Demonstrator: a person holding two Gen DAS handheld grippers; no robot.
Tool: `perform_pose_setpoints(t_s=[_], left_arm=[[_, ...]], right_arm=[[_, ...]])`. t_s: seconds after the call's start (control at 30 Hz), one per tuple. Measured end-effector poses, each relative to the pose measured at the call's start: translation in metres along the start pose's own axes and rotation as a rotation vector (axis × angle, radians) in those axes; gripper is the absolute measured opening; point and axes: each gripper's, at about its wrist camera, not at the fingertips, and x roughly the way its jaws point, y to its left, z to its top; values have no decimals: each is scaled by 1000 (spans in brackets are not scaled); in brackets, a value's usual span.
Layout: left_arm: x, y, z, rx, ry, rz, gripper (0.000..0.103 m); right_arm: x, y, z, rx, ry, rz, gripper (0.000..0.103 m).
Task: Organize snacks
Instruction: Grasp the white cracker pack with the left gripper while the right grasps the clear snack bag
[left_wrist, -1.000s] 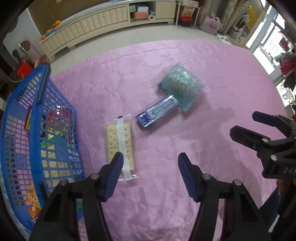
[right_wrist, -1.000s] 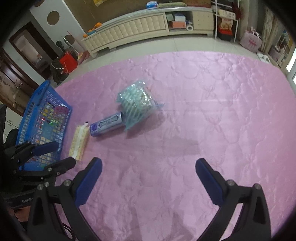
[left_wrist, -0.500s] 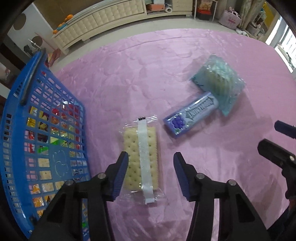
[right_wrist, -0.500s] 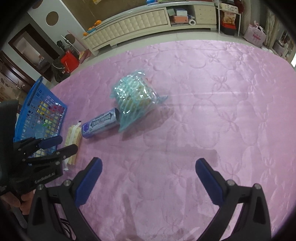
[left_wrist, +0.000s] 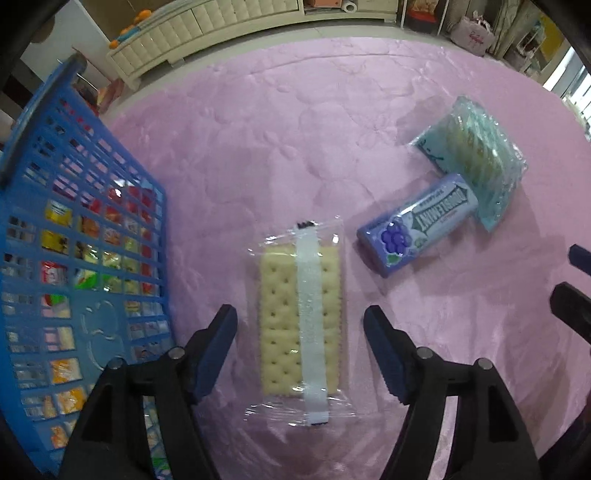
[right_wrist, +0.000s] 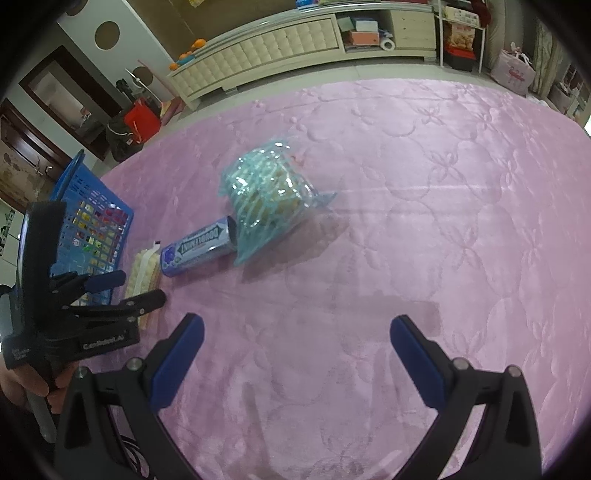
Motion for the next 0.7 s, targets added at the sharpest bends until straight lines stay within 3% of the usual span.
perform_pose_setpoints(t_s=[0.07,0.1,0.37,0.7], left_arm=[[-1,-2,-5,-4,3,-50,43],[-1,-2,-6,-1,4,-55,41],[-18,-5,-21,9,-31,-57,40],[-80,-7,-17,22,-187,-78,40]], right_arm=[[-1,0,0,1,2,-5,102],[-2,-1,0,-1,1,-7,102],[-20,1,7,-53,-28,-41,102],[-27,24,40,-180,-92,-49,102]])
